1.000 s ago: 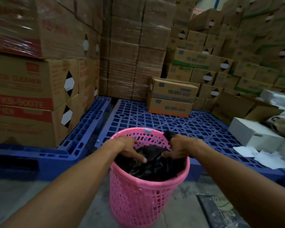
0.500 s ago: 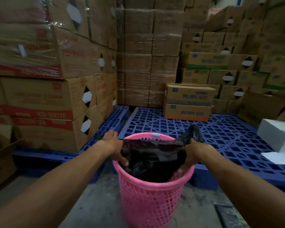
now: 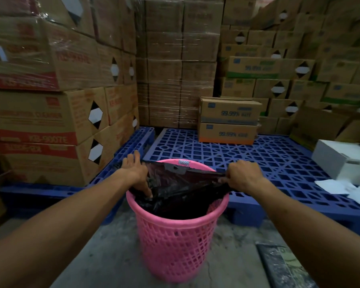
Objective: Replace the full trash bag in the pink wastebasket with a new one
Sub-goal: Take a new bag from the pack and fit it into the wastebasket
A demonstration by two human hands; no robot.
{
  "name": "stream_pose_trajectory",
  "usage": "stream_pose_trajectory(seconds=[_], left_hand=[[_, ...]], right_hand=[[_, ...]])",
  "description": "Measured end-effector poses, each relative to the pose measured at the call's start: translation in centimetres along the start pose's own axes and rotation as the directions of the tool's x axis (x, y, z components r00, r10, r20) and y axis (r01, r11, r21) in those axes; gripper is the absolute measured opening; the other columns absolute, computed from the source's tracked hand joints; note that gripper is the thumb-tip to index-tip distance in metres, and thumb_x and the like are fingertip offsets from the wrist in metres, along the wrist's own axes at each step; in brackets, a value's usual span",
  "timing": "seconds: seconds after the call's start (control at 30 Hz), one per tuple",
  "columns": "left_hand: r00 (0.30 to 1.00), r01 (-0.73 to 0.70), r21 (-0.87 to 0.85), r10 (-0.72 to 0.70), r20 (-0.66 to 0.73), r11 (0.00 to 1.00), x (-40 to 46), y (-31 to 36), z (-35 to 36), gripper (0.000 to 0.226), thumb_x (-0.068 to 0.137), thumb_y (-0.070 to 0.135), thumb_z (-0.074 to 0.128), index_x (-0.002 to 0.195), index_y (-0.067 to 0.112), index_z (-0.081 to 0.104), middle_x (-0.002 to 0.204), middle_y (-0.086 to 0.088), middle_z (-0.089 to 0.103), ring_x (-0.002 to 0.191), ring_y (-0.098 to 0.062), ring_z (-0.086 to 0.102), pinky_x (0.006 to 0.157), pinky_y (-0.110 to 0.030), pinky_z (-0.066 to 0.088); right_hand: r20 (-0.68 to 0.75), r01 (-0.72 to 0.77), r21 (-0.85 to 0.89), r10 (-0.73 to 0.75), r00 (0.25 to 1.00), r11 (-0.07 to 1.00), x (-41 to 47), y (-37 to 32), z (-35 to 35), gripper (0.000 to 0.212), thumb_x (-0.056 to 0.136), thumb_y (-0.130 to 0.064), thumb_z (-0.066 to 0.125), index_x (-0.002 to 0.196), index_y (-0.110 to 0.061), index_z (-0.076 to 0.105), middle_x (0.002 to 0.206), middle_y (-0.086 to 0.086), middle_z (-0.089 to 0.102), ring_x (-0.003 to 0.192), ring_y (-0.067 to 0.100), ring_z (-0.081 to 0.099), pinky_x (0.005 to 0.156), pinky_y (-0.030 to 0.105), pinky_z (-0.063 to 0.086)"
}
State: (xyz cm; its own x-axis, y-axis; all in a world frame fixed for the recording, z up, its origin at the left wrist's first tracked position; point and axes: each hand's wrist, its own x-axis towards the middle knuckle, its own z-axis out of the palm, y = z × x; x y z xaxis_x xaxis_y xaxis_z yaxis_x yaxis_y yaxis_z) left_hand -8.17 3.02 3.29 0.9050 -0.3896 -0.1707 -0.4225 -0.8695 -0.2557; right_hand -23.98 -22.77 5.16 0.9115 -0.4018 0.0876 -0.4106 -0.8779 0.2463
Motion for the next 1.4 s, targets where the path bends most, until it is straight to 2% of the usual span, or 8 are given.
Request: stream_pose_trajectory(seconds=[0.2,0.47,0.67,0.83,0.97,1.03,1.23,1.4], left_hand=[[0.991,0.008,-0.027,-0.004,0.137,1.0,1.0,-1.3,-0.8,0.157,0.048,0.08,0.077,0.155,0.018,-0.02,0.154,-0.018,-0.041,0.144,-0.053,-0.023,0.119,-0.064,0.002],[0.983,-0.083,-0.065,0.093,0.156,0.994,0.3,-3.0,-0.4,0.152,0.052,0.08,0.075,0.156,0.022,-0.018,0.155,-0.014,-0.04,0.143,-0.048,-0.028,0.118,-0.062,-0.006],[0.975,-0.149,-0.066,0.158,0.158,0.987,0.3,-3.4,-0.7,0.147,0.055,0.078,0.075,0.156,0.026,-0.017,0.157,-0.012,-0.039,0.144,-0.046,-0.029,0.119,-0.062,-0.005],[0.957,-0.175,-0.124,0.198,0.212,0.977,-0.3,-3.6,-1.8,0.124,0.063,0.072,0.075,0.158,0.035,0.004,0.161,-0.006,-0.031,0.147,-0.041,-0.026,0.119,-0.063,-0.001],[0.957,-0.249,-0.064,0.255,0.14,0.967,-1.2,-2.3,-4.6,0.06,0.079,0.059,0.072,0.121,0.017,0.061,0.136,-0.012,0.048,0.12,-0.032,0.052,0.102,-0.048,0.048],[0.939,-0.319,0.071,0.325,-0.111,0.945,-2.3,-0.1,-6.0,0.02,0.093,0.028,0.065,0.099,0.011,0.058,0.095,-0.006,0.055,0.087,-0.026,0.057,0.079,-0.043,0.053],[0.826,-0.517,0.076,0.521,-0.214,0.852,1.0,7.4,-2.9,0.025,0.093,0.016,0.056,0.115,0.007,0.064,0.117,-0.014,0.061,0.106,-0.035,0.06,0.078,-0.044,0.05],[0.937,-0.339,0.058,0.343,-0.068,0.939,6.5,6.0,2.1,0.071,0.103,0.032,0.034,0.158,0.008,-0.003,0.165,-0.018,-0.013,0.152,-0.038,-0.01,0.121,-0.056,-0.002]], right_hand=[[0.364,-0.026,0.011,0.02,0.931,1.0,0.9,-0.4,-0.3,0.104,0.068,-0.083,0.064,0.147,-0.022,0.037,0.149,0.013,0.033,0.126,0.035,0.049,0.102,0.051,0.047],[-0.07,0.185,-0.23,-0.206,0.976,0.956,1.0,-5.2,-5.6,0.014,0.092,-0.027,0.069,0.09,-0.015,0.061,0.073,0.001,0.054,0.075,0.028,0.059,0.067,0.04,0.047],[0.16,0.48,0.192,-0.51,0.845,0.856,3.4,-8.4,-1.2,0.04,0.094,-0.015,0.062,0.134,-0.021,0.063,0.135,0.004,0.063,0.122,0.025,0.059,0.101,0.036,0.047],[0.24,0.319,0.123,-0.34,0.909,0.94,5.3,-6.6,3.2,0.095,0.089,-0.05,0.067,0.159,-0.039,0.003,0.168,-0.001,-0.012,0.154,0.029,-0.013,0.123,0.054,0.006],[0.345,0.219,0.029,-0.215,0.914,0.975,5.3,-6.1,4.4,0.097,0.091,-0.066,0.053,0.158,-0.035,-0.009,0.165,0.003,-0.027,0.151,0.033,-0.023,0.122,0.057,-0.002],[0.361,0.181,0.005,-0.171,0.917,0.983,5.3,-6.3,5.1,0.098,0.091,-0.067,0.05,0.158,-0.033,-0.012,0.162,0.004,-0.032,0.15,0.035,-0.026,0.121,0.059,-0.003],[0.355,0.145,0.016,-0.141,0.924,0.989,5.6,-6.4,5.8,0.098,0.092,-0.064,0.051,0.157,-0.033,-0.017,0.16,0.004,-0.037,0.148,0.038,-0.029,0.12,0.063,-0.003],[0.321,0.195,0.036,-0.196,0.927,0.98,6.5,-6.3,6.2,0.091,0.096,-0.062,0.047,0.157,-0.034,-0.014,0.162,0.001,-0.033,0.148,0.036,-0.03,0.12,0.063,-0.005]])
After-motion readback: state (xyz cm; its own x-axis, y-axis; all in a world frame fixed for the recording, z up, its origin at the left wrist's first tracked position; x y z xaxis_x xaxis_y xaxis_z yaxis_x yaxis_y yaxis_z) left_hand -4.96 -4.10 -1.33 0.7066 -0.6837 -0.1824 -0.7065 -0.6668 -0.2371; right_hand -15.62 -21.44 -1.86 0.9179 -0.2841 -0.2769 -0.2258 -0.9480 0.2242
